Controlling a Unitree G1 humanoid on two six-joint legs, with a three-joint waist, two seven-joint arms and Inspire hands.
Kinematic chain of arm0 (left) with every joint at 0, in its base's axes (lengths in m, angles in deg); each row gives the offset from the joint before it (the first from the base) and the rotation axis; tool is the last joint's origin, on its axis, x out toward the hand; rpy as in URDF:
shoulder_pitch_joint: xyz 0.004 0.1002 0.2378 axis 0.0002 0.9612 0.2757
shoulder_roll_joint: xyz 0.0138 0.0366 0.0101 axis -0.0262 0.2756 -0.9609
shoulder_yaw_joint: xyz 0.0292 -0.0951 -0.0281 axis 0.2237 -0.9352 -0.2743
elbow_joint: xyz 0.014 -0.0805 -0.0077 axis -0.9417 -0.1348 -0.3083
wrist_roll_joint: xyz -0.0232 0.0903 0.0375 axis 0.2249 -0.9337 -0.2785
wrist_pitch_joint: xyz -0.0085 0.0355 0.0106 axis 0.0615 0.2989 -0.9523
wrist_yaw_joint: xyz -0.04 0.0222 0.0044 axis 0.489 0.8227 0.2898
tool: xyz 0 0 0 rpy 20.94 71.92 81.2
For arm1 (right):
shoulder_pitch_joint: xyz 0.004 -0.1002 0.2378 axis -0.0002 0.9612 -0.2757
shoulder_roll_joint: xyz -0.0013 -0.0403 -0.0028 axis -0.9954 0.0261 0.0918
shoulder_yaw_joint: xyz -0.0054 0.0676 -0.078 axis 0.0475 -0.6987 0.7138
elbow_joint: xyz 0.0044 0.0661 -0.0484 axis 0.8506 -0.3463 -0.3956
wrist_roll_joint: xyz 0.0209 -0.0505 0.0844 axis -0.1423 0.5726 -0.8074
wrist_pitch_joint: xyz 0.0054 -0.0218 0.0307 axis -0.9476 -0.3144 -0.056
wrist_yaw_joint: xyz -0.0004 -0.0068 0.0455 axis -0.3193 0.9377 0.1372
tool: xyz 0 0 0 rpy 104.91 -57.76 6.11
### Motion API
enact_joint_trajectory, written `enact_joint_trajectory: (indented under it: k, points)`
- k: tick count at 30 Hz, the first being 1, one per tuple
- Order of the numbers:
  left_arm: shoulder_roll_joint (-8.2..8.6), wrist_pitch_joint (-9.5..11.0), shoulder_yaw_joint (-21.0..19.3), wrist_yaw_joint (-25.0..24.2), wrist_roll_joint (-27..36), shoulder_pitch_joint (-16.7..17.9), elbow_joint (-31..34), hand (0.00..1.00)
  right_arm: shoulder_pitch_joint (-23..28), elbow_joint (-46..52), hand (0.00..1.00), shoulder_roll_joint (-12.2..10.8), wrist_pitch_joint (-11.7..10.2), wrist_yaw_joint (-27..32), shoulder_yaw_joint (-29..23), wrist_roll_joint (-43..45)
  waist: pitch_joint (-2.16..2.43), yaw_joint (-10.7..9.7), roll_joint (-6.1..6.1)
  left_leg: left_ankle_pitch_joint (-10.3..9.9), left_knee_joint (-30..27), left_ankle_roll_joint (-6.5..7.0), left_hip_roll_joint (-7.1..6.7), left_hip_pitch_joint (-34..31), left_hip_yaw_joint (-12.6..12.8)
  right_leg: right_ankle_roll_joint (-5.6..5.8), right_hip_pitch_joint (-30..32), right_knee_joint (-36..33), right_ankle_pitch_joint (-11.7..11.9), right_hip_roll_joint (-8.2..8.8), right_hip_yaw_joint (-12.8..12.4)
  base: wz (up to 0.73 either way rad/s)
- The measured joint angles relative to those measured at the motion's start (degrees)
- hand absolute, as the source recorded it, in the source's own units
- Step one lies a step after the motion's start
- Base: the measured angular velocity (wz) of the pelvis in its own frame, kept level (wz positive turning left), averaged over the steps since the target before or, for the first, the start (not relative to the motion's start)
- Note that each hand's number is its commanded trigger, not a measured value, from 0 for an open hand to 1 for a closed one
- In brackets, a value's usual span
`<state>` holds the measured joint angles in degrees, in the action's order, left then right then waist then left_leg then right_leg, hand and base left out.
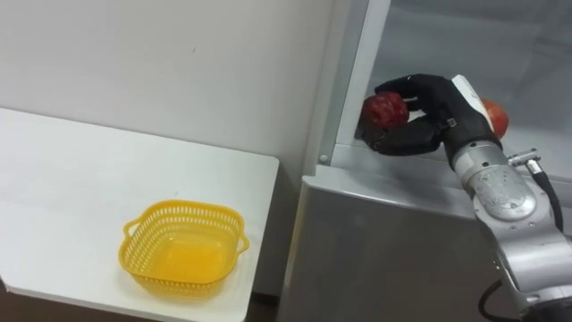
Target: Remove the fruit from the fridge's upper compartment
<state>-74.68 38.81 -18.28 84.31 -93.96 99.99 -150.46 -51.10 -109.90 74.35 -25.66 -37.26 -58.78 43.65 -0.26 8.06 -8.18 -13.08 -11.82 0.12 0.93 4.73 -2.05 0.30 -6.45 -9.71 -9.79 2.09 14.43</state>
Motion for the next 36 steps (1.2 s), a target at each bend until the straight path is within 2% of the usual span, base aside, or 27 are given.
enact_joint_trajectory:
  k: [6,7,15,17,19,21,25,30,32,34,36]
  points:
    - [-0.33,0.0,0.2,0.1,0.0,-0.1,0.0,0.0,0.0,0.0,1.0,0.0,0.1,0.0,0.0,-0.9,0.17,0.0,-0.26,0.0,0.1,0.0,0.0,0.0,0.0,0.0,0.1,0.0,0.0,-0.01,-0.1,0.0]
    - [-0.35,0.0,0.2,0.2,0.0,-0.1,0.0,0.0,0.0,0.0,1.0,0.0,0.1,0.0,0.1,-1.4,0.04,0.1,-0.08,0.0,0.1,0.0,0.0,0.0,0.0,0.0,0.0,0.0,0.0,-0.03,-0.2,0.0]
    - [-0.56,0.2,1.1,0.5,0.0,-0.8,0.0,0.0,0.0,1.1,1.0,0.0,0.1,1.6,1.2,-2.8,-0.12,0.1,0.13,0.0,0.1,0.0,0.06,-0.1,0.4,-0.1,0.6,0.0,0.1,-0.12,-0.9,-0.04]
    - [-0.76,0.2,1.7,0.6,0.0,-0.8,0.1,0.0,0.0,2.3,1.0,-0.1,0.1,2.3,1.3,-2.6,-0.16,0.1,0.21,0.0,0.1,-0.01,0.19,-0.2,1.3,-0.14,0.9,-0.1,0.1,-0.21,-1.4,-0.11]
    - [-0.78,0.4,2.2,0.6,0.0,-0.7,0.2,0.0,0.0,4.0,1.0,-0.1,0.1,3.1,2.2,-2.1,-0.39,0.0,0.54,0.0,0.2,-0.02,0.27,-0.4,1.7,-0.23,1.1,-0.1,0.2,-0.28,-1.8,-0.14]
    - [-0.85,0.5,2.2,0.6,0.0,-0.8,0.2,0.0,0.1,5.7,1.0,0.0,0.1,4.1,3.0,-1.4,-0.34,-0.4,0.91,0.0,0.3,-0.03,0.27,-0.6,1.8,-0.24,1.5,-0.1,0.2,-0.29,-1.9,-0.04]
    - [-0.57,1.3,2.2,0.6,1.1,-0.7,0.1,0.0,4.0,12.8,1.0,-0.2,0.1,6.7,3.1,2.1,-0.07,-0.6,1.5,0.0,0.3,-0.03,0.27,-0.2,2.1,-0.24,1.6,-0.1,0.2,-0.33,-2.6,-0.06]
    - [-0.42,3.0,2.2,1.3,1.1,-0.4,0.0,0.0,9.0,21.8,1.0,-0.9,0.1,11.1,3.0,6.1,0.02,-0.6,1.64,0.0,0.4,-0.03,0.39,0.1,2.9,-0.24,1.7,0.1,0.2,-0.49,-3.5,-0.1]
    - [-0.27,3.8,2.2,2.4,1.3,-0.2,-0.1,0.0,12.4,28.8,1.0,-1.4,0.0,13.5,2.7,6.9,0.23,-0.9,2.07,0.0,0.5,-0.03,0.41,0.3,3.0,-0.24,1.6,0.1,0.2,-0.48,-3.5,-0.02]
    - [-0.22,4.2,2.3,3.2,1.4,-0.1,-0.2,0.0,14.5,33.5,1.0,-1.7,-0.6,14.5,2.7,6.8,0.21,-1.2,2.65,0.0,0.6,-0.03,0.42,0.7,3.0,-0.24,1.3,0.1,0.2,-0.49,-3.6,0.0]
    - [-0.06,4.4,2.6,3.8,1.5,0.1,-0.2,0.0,15.9,37.3,1.0,-2.9,-1.6,15.7,2.7,7.4,0.21,-1.7,3.43,0.0,0.7,-0.03,0.4,1.2,2.8,-0.24,0.7,0.2,0.2,-0.47,-3.5,0.02]
